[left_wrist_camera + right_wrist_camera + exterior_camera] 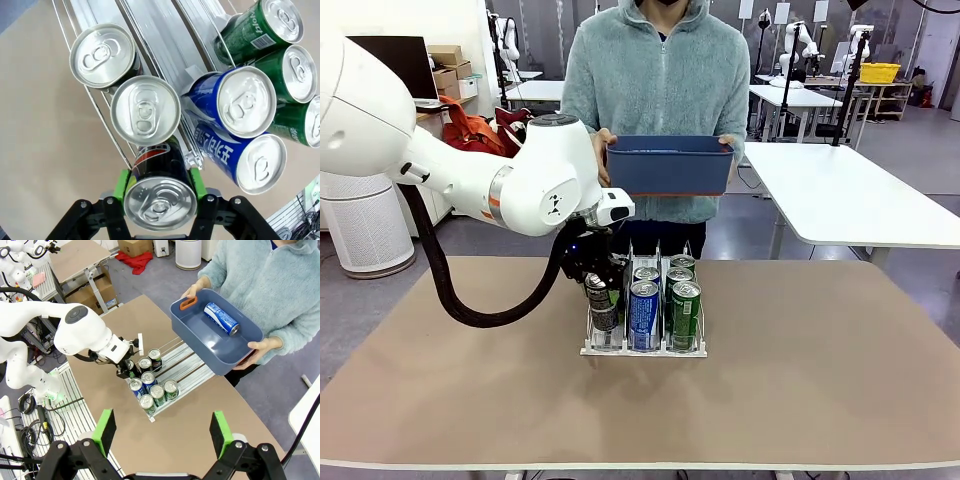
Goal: Fill the beverage cans into the dispenser.
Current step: Place the picked Pepsi coke in the line of the Automatic Can Dispenser with the same cans.
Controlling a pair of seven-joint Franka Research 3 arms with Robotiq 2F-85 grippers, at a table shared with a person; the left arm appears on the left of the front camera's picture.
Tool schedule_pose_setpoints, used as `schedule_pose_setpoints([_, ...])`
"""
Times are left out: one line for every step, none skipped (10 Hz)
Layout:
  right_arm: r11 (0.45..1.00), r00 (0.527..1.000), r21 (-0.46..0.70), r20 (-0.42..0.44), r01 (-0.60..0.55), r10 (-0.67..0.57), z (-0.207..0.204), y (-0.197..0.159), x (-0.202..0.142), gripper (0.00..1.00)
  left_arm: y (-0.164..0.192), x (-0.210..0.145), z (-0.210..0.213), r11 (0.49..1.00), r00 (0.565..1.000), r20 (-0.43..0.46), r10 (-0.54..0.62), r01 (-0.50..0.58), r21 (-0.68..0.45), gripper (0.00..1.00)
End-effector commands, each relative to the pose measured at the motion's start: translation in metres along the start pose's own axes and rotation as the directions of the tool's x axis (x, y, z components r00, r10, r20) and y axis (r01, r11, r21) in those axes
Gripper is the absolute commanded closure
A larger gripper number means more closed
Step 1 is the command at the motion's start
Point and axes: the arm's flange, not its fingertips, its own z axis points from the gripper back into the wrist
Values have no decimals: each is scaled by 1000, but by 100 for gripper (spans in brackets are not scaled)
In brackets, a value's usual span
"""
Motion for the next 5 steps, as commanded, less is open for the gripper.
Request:
schedule_pose_setpoints([1000, 1000, 5, -6, 1, -1, 1, 0, 0, 0, 3, 12, -7, 1000, 1000, 15, -16, 16, -17, 42])
schedule_pose_setpoints([1000, 1000, 5, -6, 1, -1, 1, 0, 0, 0, 1, 10, -13, 1000, 1000, 5, -14, 15, -28, 42])
schedule_pose_setpoints([1000, 1000, 5, -6, 1, -1, 1, 0, 0, 0, -3, 7, -16, 999, 1000, -3, -13, 12, -37, 42])
schedule_pose_setpoints([1000, 1000, 5, -6, 1, -1, 1, 0, 0, 0, -5, 4, -16, 997, 999, -17, -50, 49, -66, 42])
schedule_pose_setpoints([1000, 1000, 5, -6, 1, -1, 1, 0, 0, 0, -2, 0, -19, 1000, 999, -34, -3, 3, -11, 42])
